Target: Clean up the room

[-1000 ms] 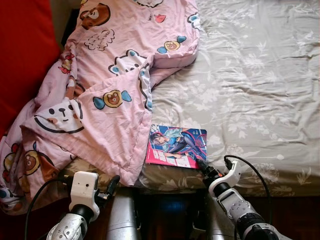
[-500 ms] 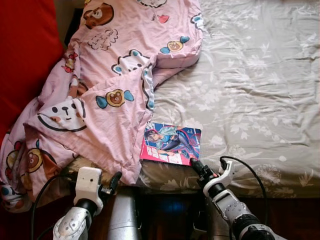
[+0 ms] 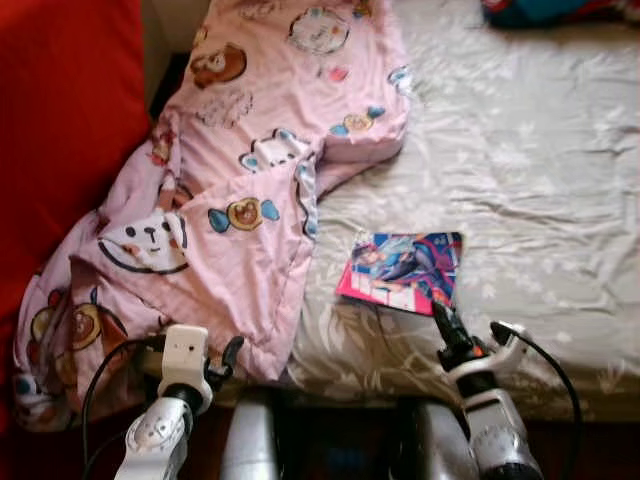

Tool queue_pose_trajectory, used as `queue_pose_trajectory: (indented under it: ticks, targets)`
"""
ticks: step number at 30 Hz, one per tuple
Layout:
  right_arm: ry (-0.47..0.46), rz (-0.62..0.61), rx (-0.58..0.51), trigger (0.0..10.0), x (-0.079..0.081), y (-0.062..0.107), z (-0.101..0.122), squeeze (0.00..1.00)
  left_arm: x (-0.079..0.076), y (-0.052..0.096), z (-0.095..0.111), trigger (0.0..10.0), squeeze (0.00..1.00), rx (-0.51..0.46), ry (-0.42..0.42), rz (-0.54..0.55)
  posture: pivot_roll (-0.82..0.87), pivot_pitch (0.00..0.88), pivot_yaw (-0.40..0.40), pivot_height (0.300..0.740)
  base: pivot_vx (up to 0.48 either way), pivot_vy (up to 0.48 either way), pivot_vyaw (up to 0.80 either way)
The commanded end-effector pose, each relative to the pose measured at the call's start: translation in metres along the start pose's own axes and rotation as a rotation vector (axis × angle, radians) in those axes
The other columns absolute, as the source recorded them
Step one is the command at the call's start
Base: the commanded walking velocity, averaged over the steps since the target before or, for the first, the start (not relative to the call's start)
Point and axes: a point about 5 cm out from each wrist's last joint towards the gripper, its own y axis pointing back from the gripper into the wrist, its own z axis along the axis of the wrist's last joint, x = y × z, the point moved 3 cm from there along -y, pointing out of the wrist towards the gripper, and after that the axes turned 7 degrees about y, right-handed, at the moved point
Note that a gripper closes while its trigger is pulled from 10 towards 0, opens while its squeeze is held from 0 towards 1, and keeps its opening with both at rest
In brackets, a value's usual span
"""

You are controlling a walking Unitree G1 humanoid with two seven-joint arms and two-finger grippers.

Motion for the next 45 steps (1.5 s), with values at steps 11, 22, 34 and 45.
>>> queue_pose_trajectory:
  ticks: [11, 22, 34, 45]
  targets:
    - [0.414, -0.075, -0.039, 10.0, 0.018, 0.011, 0.033, 0.0, 0.012, -0.001, -0.043, 10.0, 0.0, 0.108, 0.122, 0.07, 0.01, 0.0, -0.024, 0.601, 0.0, 0.0, 0.0]
    - [0.494, -0.133, 0.026, 10.0, 0.02, 0.009, 0.022, 0.0, 0.023, 0.015, -0.098, 10.0, 0.0, 0.285, 0.178, 0.201, -0.02, 0.0, -0.036, 0.671, 0.0, 0.0, 0.0]
    - [0.509, -0.185, 0.071, 10.0, 0.012, 0.017, 0.007, 0.0, 0.03, 0.028, -0.123, 10.0, 0.0, 0.397, 0.149, 0.248, -0.03, 0.0, -0.027, 0.74, 0.0, 0.0, 0.0]
    - [0.54, -0.229, 0.081, 10.0, 0.006, 0.017, 0.005, 0.0, 0.033, 0.042, -0.139, 10.0, 0.0, 0.479, 0.126, 0.262, -0.03, 0.0, -0.044, 0.74, 0.0, 0.0, 0.0]
